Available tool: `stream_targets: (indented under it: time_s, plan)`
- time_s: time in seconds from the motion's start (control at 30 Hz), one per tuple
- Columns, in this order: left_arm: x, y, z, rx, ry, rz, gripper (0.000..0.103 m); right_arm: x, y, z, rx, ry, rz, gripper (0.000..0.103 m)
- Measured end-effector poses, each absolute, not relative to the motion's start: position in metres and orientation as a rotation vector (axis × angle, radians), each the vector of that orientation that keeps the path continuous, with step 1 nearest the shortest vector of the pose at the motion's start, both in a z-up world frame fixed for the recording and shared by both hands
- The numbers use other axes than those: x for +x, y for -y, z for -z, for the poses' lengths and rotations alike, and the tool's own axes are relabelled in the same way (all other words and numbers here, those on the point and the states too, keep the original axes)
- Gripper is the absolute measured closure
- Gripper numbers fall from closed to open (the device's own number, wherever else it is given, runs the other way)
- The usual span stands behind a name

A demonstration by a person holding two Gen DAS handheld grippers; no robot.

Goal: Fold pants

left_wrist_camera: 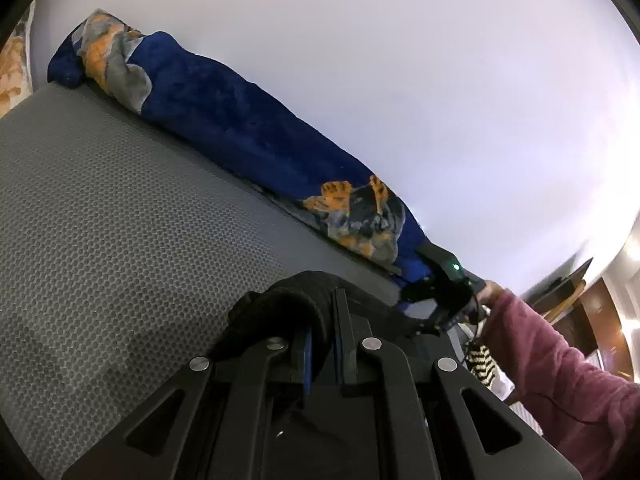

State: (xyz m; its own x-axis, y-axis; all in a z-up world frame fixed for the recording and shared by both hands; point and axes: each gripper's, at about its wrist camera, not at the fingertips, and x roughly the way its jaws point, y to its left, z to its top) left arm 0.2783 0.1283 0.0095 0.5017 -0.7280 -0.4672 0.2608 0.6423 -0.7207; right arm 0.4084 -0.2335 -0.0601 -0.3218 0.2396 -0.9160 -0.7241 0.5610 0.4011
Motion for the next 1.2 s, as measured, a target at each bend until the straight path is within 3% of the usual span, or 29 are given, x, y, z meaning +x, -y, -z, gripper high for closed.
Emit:
stream_targets:
  time_s: [0.13,0.37,0.63,0.93,1.2]
  plan:
    - [0.279,-0.13,-0.008,-0.634,-0.85,0.63,0.095,0.398,0.261,0.061,-0.431,-1.64,-0.938,0.056]
    - [0.284,-0.125,-0.002,-0.61,-0.871,0.584,0.095,0.385,0.28,0.058,-0.466,-1.527,-0.744,0.092]
    - [0.283,-0.115,-0.005,-0.554,-0.893,0.536,0.095,0.325,0.252,0.028,-0.643,-1.304,-0.445,0.097]
    - [0.236,-0.127,-0.045,-0.44,-0.881,0.627,0.094,0.211,0.245,-0.042,-0.581,-1.137,-0.278,0.097]
    - [0.172,-0.144,-0.052,-0.288,-0.922,0.721,0.093,0.117,0.247,-0.043,-0.472,-1.093,-0.253,0.098]
